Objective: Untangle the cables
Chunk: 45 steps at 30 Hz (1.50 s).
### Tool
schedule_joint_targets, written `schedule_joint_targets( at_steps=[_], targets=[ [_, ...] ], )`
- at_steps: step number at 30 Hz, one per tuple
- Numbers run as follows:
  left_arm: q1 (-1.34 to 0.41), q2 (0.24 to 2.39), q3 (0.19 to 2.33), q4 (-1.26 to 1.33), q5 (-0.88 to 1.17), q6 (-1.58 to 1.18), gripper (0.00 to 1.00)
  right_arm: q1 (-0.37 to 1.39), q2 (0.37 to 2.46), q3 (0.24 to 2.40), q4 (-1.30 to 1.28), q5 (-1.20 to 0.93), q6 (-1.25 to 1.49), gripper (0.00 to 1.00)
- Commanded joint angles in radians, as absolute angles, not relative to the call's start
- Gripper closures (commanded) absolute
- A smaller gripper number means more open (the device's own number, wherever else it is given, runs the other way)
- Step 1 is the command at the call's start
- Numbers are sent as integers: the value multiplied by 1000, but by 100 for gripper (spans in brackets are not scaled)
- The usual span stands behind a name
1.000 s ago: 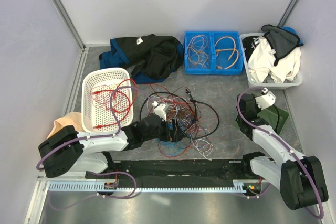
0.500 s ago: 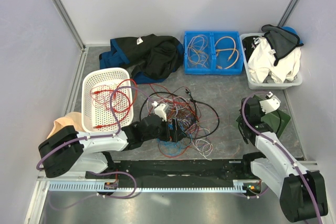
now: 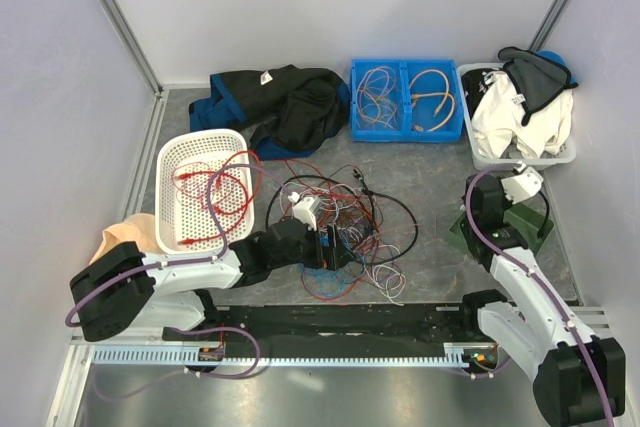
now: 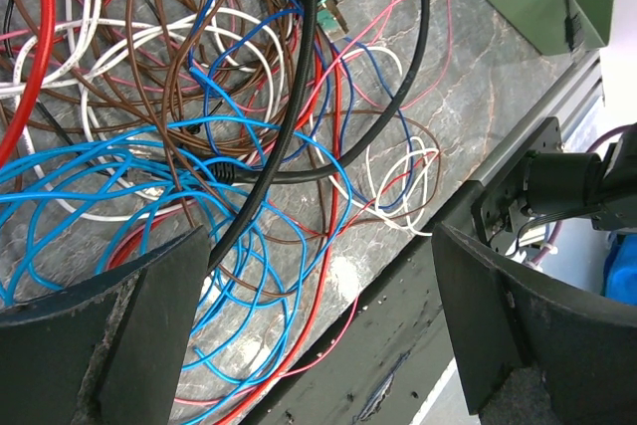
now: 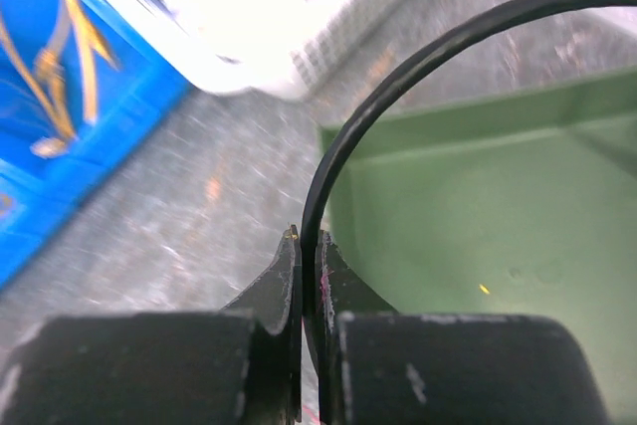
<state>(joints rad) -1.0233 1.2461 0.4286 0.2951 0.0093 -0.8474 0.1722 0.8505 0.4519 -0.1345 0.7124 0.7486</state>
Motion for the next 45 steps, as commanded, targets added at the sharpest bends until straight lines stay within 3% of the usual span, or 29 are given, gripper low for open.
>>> schedule_joint_targets(
  at_steps=[1,9,19,45],
  targets=[
    [-1028,1213,420,337,5,-859,1,169,841,551,-121,750,710,100],
    [-1029,1197,422,331,-21,-847,0,166,885,603,-74,805,655,100],
    [-1029,1181,403,334,-25,-850,0,158,902,416,207,824,646,100],
    [-1029,1243,457,290,-9,-891,0,158,828,495,178,885,607,100]
  ],
)
